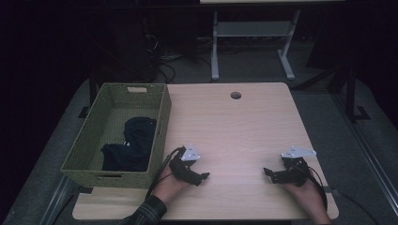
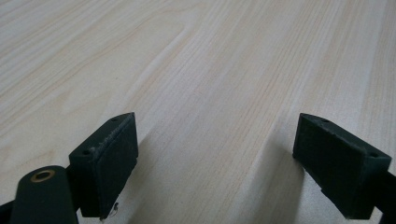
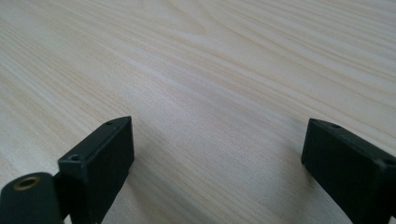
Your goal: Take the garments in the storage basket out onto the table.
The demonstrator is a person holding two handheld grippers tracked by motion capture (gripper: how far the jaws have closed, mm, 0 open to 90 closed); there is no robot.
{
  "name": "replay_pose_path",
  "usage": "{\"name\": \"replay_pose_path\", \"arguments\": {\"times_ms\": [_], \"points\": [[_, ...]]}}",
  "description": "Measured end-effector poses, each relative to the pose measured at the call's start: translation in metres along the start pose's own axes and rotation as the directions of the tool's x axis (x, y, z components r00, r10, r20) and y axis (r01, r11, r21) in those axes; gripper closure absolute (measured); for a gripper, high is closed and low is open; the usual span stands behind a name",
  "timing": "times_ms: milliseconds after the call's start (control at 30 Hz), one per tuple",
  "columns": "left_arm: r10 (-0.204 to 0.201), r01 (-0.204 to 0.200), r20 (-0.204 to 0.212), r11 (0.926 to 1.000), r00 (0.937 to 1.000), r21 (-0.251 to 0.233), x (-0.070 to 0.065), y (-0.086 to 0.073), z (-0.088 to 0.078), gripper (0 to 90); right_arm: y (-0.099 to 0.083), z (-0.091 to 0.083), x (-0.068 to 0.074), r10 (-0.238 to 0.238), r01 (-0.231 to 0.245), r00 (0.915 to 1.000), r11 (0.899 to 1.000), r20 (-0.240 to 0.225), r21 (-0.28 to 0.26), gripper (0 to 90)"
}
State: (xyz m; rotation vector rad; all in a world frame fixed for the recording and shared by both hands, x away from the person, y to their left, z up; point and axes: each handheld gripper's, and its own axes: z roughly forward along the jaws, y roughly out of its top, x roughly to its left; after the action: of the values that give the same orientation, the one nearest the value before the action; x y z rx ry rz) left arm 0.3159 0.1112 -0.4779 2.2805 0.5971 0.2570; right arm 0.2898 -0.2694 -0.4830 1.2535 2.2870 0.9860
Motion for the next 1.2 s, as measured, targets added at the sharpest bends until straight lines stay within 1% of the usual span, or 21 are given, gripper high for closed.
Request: {"name": "replay_pose_path", "arguments": {"times_ms": [367,533,633,667,767,800,933,1000,1033,1067,1100,1167,1200], "points": [[-0.02,0.02,-0.01,0.9998,0.9997,-0.007,-0.001,0.0,0.001,13.6,0.0,0.0,0.0,0.002,-0.002,1.0,1.0,-0.003,0.002,9.0],[-0.027,0.027,-0.02,0.9996,0.9994,0.002,-0.001,0.001,0.001,13.6,0.0,0.0,0.0,0.002,-0.002,1.0,1.0,-0.002,0.002,9.0],[-0.029,0.03,-0.024,0.9993,0.9993,0.021,0.001,0.002,-0.001,13.6,0.0,0.0,0.0,0.007,-0.007,1.0,1.0,-0.004,0.005,8.9],[-0.042,0.043,-0.027,0.9988,0.9988,0.023,0.001,0.003,-0.001,13.5,0.0,0.0,0.0,0.005,-0.005,1.0,1.0,-0.004,0.004,8.9],[-0.059,0.06,-0.039,0.9977,0.9975,0.032,0.003,0.004,-0.002,13.5,0.0,0.0,0.0,0.006,-0.006,1.0,1.0,-0.004,0.004,9.0],[-0.064,0.066,-0.038,0.9973,0.9972,0.033,0.002,0.004,-0.002,13.5,0.0,0.0,0.0,0.007,-0.007,1.0,1.0,-0.004,0.005,9.0],[-0.073,0.075,-0.031,0.9962,0.9968,0.046,0.001,0.006,-0.003,13.6,0.0,0.0,0.0,0.007,-0.007,1.0,1.0,-0.004,0.005,9.0],[-0.066,0.068,-0.042,0.9961,0.997,0.057,0.001,0.008,-0.004,13.7,0.0,0.0,0.0,0.007,-0.007,1.0,1.0,-0.004,0.005,9.0],[-0.063,0.065,-0.041,0.9959,0.9972,0.063,0.001,0.009,-0.005,13.9,0.0,0.0,0.0,0.007,-0.007,1.0,1.0,-0.004,0.005,9.0],[-0.059,0.061,-0.04,0.9961,0.9975,0.064,0.001,0.01,-0.005,14.0,0.0,0.0,0.0,0.007,-0.007,1.0,1.0,-0.004,0.005,9.0],[-0.063,0.065,-0.039,0.9963,0.9973,0.056,0.002,0.01,-0.006,14.0,0.0,0.0,0.0,0.007,-0.007,1.0,1.0,-0.004,0.005,9.0],[-0.081,0.082,-0.028,0.9957,0.9964,0.044,0.004,0.012,-0.008,14.1,0.0,0.0,0.0,0.007,-0.006,1.0,1.0,-0.003,0.005,9.0],[-0.084,0.085,-0.029,0.9957,0.9961,0.037,0.005,0.013,-0.009,14.1,0.0,0.0,0.0,0.006,-0.006,1.0,1.0,-0.003,0.004,9.0]]}}
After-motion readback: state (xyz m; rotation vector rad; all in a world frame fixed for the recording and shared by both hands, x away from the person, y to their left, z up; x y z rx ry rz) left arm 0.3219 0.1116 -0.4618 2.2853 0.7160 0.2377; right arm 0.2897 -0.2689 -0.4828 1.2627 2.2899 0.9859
